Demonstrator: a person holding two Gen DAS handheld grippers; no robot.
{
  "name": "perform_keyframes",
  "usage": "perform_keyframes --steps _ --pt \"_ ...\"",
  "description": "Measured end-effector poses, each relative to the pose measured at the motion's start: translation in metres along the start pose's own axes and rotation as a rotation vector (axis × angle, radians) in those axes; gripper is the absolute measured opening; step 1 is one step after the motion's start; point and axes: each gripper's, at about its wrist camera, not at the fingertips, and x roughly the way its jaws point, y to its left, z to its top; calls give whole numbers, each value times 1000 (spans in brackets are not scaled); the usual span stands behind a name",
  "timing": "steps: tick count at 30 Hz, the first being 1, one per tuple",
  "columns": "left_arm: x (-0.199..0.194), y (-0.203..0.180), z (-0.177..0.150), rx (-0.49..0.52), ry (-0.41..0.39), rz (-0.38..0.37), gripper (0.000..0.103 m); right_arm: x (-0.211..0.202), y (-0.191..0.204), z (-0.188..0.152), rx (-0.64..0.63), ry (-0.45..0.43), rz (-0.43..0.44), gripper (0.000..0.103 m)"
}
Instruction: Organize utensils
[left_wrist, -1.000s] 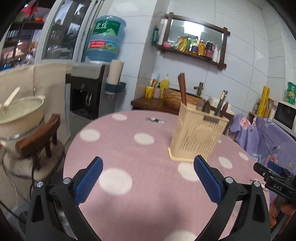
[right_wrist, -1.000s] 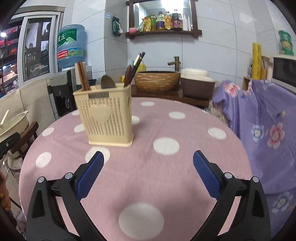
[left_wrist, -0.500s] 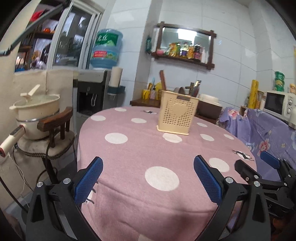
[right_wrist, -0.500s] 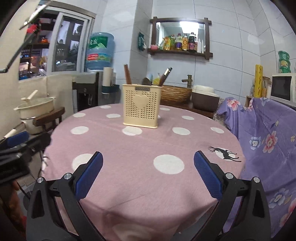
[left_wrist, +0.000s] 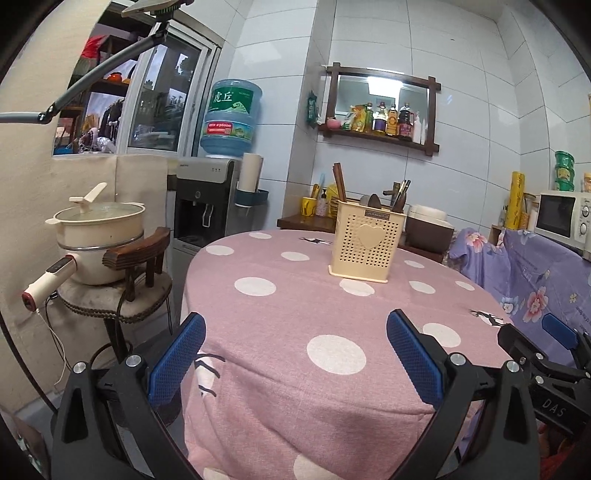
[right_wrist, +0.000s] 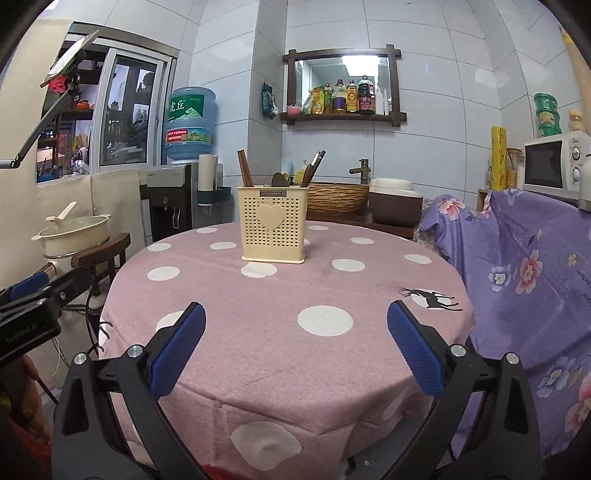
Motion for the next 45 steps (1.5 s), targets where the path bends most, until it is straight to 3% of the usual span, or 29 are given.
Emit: perform_keyframes --steps 45 --pt "-4 3 -5 -24 44 29 98 -5 -3 -4 -19 -11 -10 97"
